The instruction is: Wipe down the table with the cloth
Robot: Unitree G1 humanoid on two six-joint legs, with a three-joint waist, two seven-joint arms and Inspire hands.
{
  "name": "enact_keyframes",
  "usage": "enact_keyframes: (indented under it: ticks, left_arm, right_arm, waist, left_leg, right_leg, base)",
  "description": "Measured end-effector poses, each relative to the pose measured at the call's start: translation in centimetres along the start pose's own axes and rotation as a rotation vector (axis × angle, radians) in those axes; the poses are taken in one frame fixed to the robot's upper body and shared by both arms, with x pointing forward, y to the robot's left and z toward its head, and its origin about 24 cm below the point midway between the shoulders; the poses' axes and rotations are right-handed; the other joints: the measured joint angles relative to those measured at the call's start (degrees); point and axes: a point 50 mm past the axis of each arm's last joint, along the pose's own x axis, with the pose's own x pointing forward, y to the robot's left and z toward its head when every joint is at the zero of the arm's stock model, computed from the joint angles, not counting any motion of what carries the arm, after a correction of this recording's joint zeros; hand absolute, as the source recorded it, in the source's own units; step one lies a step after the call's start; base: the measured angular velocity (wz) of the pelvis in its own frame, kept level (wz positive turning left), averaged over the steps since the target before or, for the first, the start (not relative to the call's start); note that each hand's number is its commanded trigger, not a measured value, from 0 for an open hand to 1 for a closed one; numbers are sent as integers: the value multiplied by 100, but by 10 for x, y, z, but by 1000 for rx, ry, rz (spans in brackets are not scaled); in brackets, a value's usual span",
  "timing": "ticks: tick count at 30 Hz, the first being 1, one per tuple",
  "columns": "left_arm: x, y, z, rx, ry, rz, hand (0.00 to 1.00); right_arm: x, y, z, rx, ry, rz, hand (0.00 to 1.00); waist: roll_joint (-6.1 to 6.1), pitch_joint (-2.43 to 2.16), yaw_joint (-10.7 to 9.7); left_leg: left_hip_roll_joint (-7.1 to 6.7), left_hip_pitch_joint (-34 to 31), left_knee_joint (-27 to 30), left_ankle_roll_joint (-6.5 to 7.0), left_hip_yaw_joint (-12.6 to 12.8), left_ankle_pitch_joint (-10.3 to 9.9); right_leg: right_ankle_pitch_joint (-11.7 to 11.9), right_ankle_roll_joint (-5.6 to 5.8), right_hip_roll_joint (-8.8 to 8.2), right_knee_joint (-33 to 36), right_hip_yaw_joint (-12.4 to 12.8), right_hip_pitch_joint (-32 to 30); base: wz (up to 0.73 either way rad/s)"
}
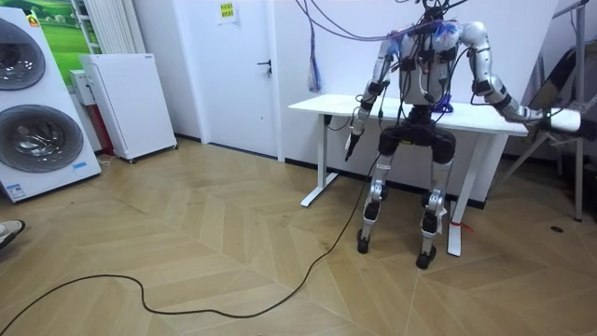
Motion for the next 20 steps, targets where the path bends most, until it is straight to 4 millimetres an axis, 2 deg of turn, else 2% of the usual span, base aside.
enact_keyframes:
  ticks: [1,2,3,4,7,10,13,15,18,20]
  left_arm:
    - [0,2,0,-11,-2,8,0]
    - [0,2,0,-13,-1,10,0]
    - [0,2,-1,-20,4,10,0]
    - [0,2,-1,-22,5,10,0]
    - [-1,1,-2,-8,12,5,0]
    - [-1,0,-9,24,45,2,0]
    - [-1,-1,-17,57,101,0,0]
    - [-2,-5,-23,92,135,-9,0]
    - [-3,-12,-28,153,152,-18,0]
    - [-2,-15,-27,185,160,-23,0]
  right_arm:
    - [-2,-1,-17,3,87,0,0]
    - [-2,-2,-24,3,124,2,0]
    - [-6,-4,-40,-8,200,12,0]
    - [-8,-5,-48,-11,239,19,0]
    - [-34,-5,-100,-123,442,116,0]
    - [-61,-4,-134,-299,581,292,0]
    - [-77,-1,-149,-425,649,445,0]
    - [-83,3,-152,-495,652,523,0]
    - [-91,19,-149,-579,612,655,0]
    - [-93,27,-145,-614,594,709,0]
  waist:
    - [-1,-2,3]
    - [1,-1,3]
    - [28,9,-9]
    - [7,-2,-13]
    - [16,-19,-8]
    - [49,-43,48]
    - [133,-49,48]
    - [182,-52,63]
    - [238,-49,66]
    - [253,-44,70]
  left_leg:
    - [-3,7,12,3,-1,-17]
    - [-5,6,27,7,-1,-30]
    - [-10,4,37,11,-1,-40]
    - [-12,5,36,14,-2,-42]
    - [-11,4,33,13,-43,-44]
    - [-12,16,34,12,-42,-45]
    - [-14,84,36,16,-42,-67]
    - [-19,158,36,25,-60,-95]
    - [-50,197,38,42,-257,-112]
    - [-58,203,56,44,-297,-113]
  right_leg:
    - [-16,20,-5,-1,7,1]
    - [-22,23,-9,-3,6,2]
    - [-25,27,-17,-8,4,6]
    - [-28,32,-19,-8,6,7]
    - [-28,33,-17,-24,-13,51]
    - [-27,31,-17,-12,-7,57]
    - [-27,32,-16,-44,-4,131]
    - [-25,41,-15,-107,-6,224]
    - [-20,44,-18,-93,-19,317]
    - [-19,44,-19,-92,-15,353]
  base:
    - [0]
    - [0]
    - [0]
    - [0]
    - [6]
    - [0]
    - [0]
    - [0]
    - [7]
    - [11]
